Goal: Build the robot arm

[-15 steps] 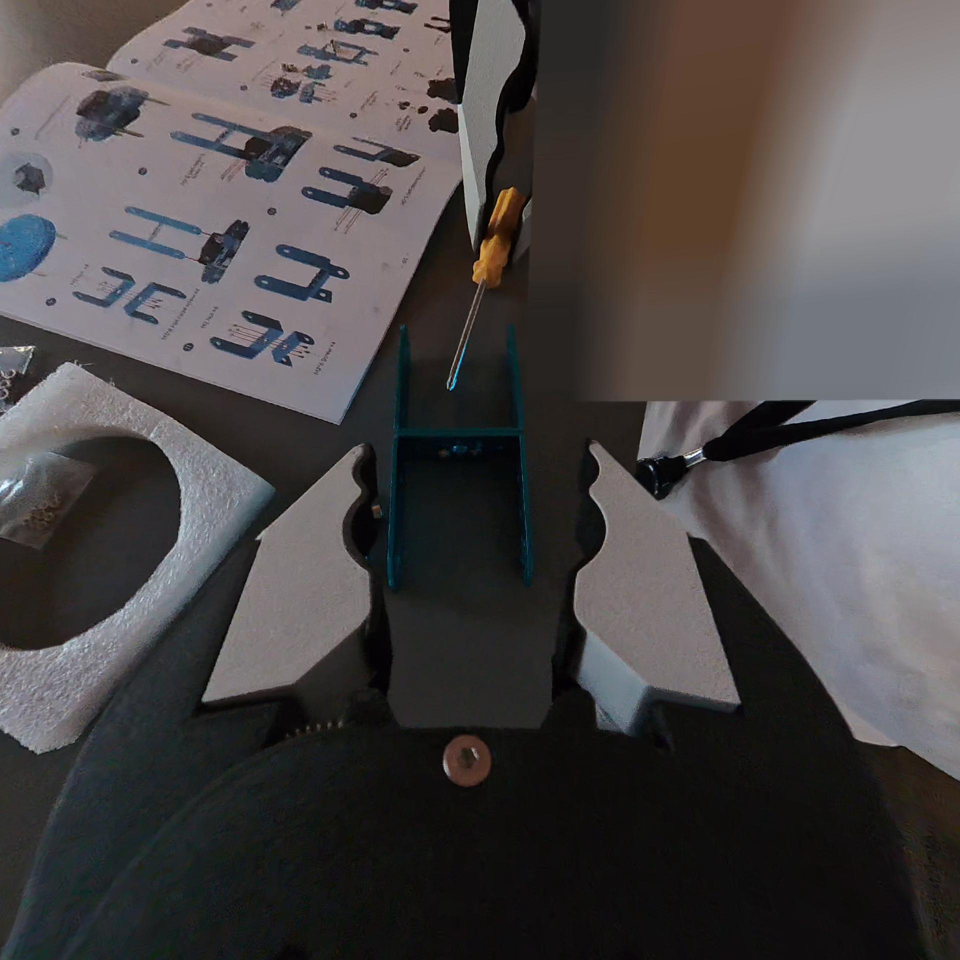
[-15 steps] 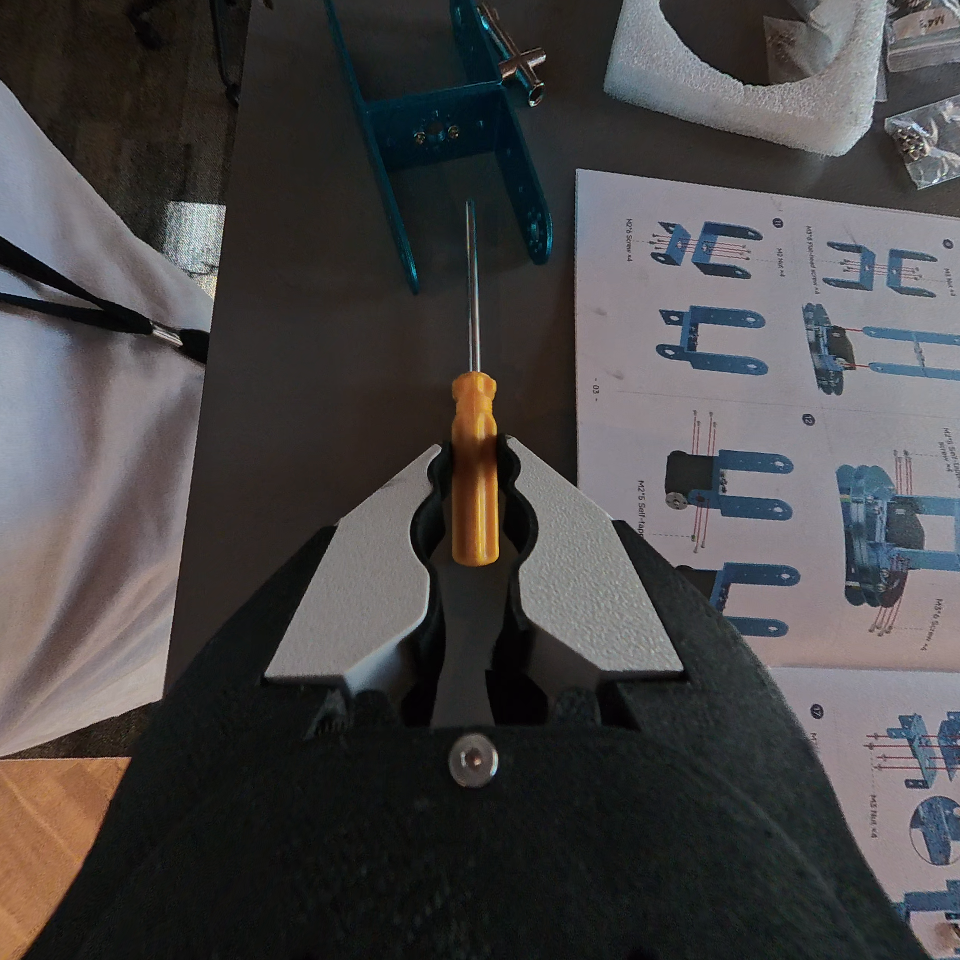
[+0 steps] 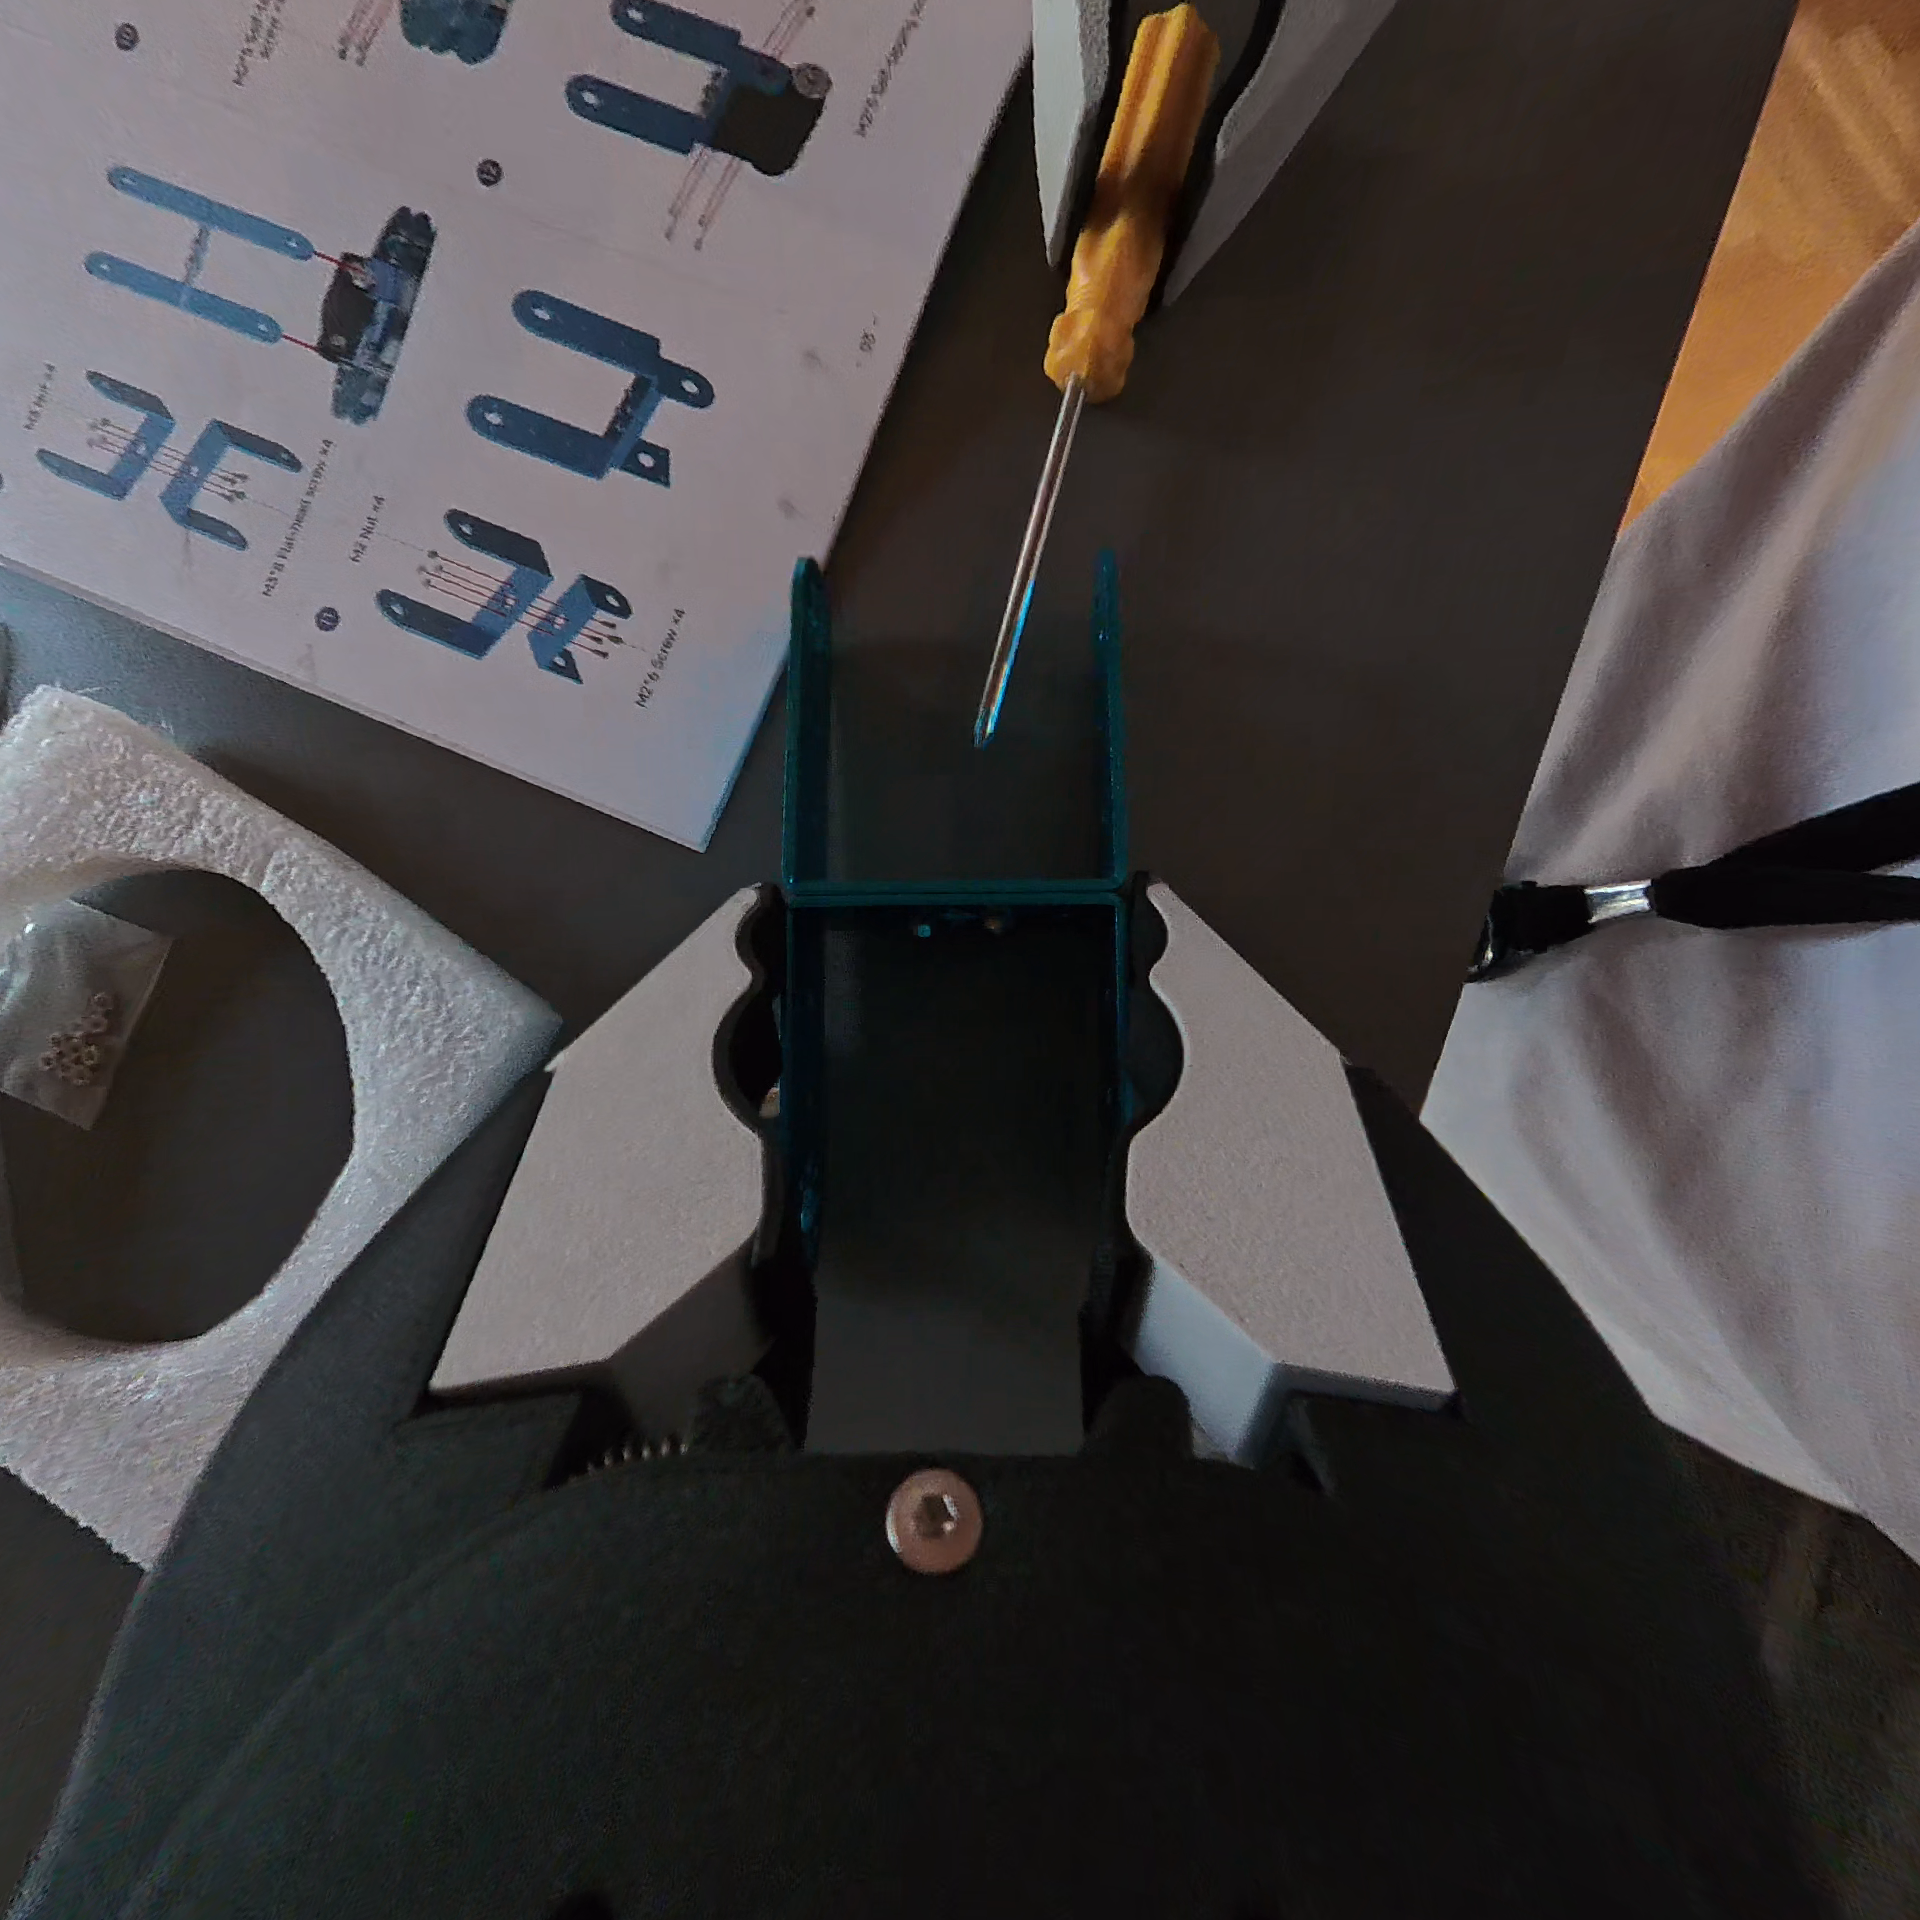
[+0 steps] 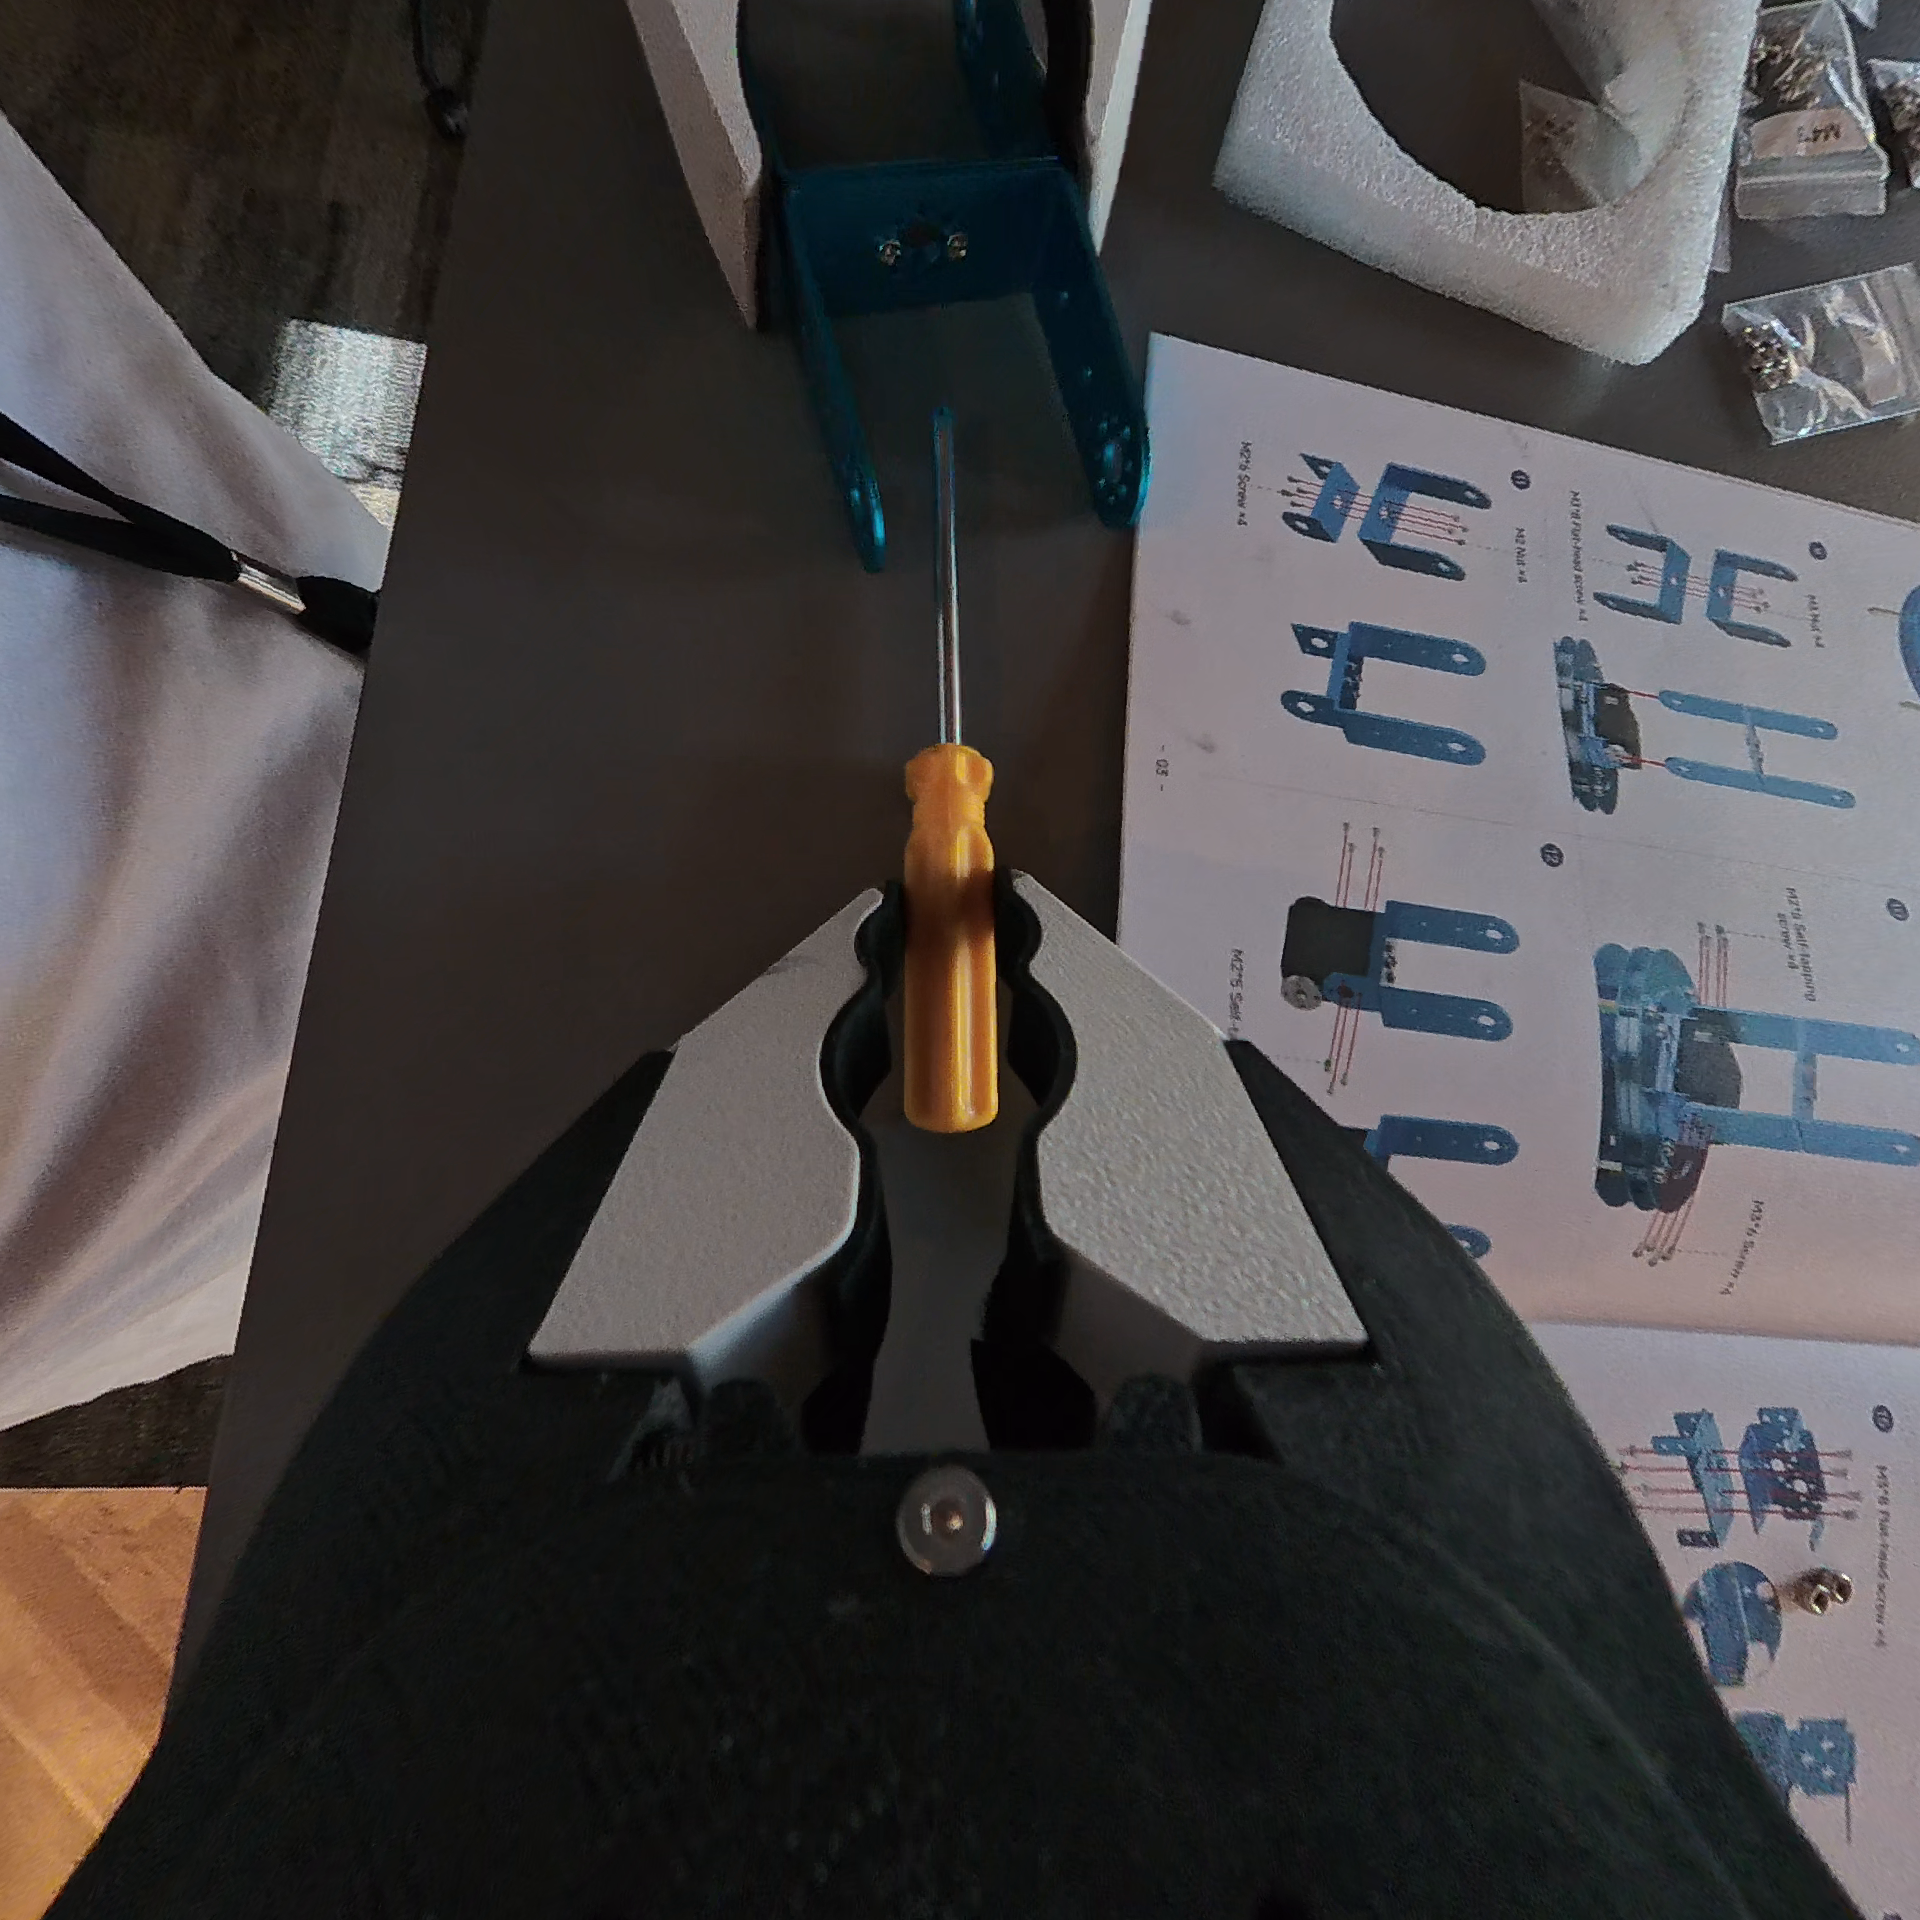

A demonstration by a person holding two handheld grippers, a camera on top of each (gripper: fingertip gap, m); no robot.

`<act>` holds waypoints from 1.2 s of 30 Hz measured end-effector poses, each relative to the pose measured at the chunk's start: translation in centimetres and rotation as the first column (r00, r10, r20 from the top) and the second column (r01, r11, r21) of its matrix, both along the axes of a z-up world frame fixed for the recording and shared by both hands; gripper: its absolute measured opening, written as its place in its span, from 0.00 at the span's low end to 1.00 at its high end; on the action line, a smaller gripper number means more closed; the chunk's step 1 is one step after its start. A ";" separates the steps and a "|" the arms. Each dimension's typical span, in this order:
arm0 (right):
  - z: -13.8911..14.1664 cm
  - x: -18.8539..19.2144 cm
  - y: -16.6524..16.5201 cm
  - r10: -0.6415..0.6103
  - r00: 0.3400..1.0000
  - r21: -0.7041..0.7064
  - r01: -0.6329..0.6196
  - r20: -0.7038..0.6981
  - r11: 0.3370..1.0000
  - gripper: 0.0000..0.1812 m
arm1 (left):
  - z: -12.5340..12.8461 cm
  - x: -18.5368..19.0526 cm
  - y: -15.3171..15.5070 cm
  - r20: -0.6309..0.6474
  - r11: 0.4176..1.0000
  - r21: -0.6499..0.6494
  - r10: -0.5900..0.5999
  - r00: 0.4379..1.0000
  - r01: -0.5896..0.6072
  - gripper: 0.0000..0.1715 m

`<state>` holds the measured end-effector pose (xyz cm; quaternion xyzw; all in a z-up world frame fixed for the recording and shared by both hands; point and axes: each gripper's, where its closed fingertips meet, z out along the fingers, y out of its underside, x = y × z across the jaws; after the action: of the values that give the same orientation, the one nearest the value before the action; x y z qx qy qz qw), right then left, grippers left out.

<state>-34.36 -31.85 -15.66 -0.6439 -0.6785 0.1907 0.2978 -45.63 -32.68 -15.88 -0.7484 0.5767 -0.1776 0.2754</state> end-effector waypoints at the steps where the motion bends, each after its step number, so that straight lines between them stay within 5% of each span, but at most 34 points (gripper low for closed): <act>1: 0.0 0.2 0.1 -0.007 1.000 0.009 0.007 0.003 1.000 0.09 | 0.2 0.2 0.1 0.022 1.000 0.012 0.013 1.000 -0.013 0.38; 9: 0.0 1.7 0.6 -0.037 0.999 -0.042 0.037 -0.007 0.998 0.09 | 4.8 1.8 0.4 0.349 0.992 0.078 0.063 0.935 -0.096 0.38; 13: 2.2 0.6 1.7 -0.120 0.981 -0.085 0.108 -0.152 0.991 0.21 | 8.2 2.4 1.4 0.516 0.955 0.191 0.099 0.851 -0.227 0.38; 15: 5.8 -1.1 1.8 -0.213 0.915 -0.214 0.144 -0.343 0.966 0.26 | 9.4 2.4 1.8 0.564 0.918 0.261 0.104 0.819 -0.297 0.38; 18: 11.8 -3.9 1.5 -0.393 0.689 -0.484 0.069 -0.609 0.872 0.31 | 10.8 2.2 2.4 0.619 0.856 0.328 0.126 0.775 -0.401 0.38; 20: 13.4 -5.7 1.3 -0.493 0.583 -0.612 -0.008 -0.645 0.791 0.35 | 11.4 1.9 2.9 0.640 0.815 0.355 0.144 0.754 -0.457 0.38; 22: 13.2 -7.7 1.4 -0.554 0.551 -0.671 -0.015 -0.624 0.741 0.41 | 11.7 1.5 3.3 0.640 0.780 0.386 0.159 0.752 -0.493 0.38; 25: 12.9 -9.9 1.7 -0.593 0.524 -0.693 0.007 -0.612 0.721 0.39 | 11.7 1.0 3.7 0.610 0.740 0.437 0.174 0.773 -0.511 0.38; 28: 12.8 -10.9 2.1 -0.610 0.491 -0.698 0.006 -0.622 0.716 0.14 | 11.9 0.8 3.7 0.619 0.723 0.450 0.171 0.766 -0.525 0.38; 36: 11.5 -11.2 2.9 -0.748 0.416 -0.854 -0.199 -0.517 0.480 0.14 | 11.3 0.6 3.7 0.628 0.775 0.400 0.158 0.762 -0.490 0.40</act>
<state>-45.61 -28.97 -4.16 -0.6267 -0.1072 0.7178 0.2838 -45.06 -29.01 -4.63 -0.6441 0.3501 -0.1661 0.6596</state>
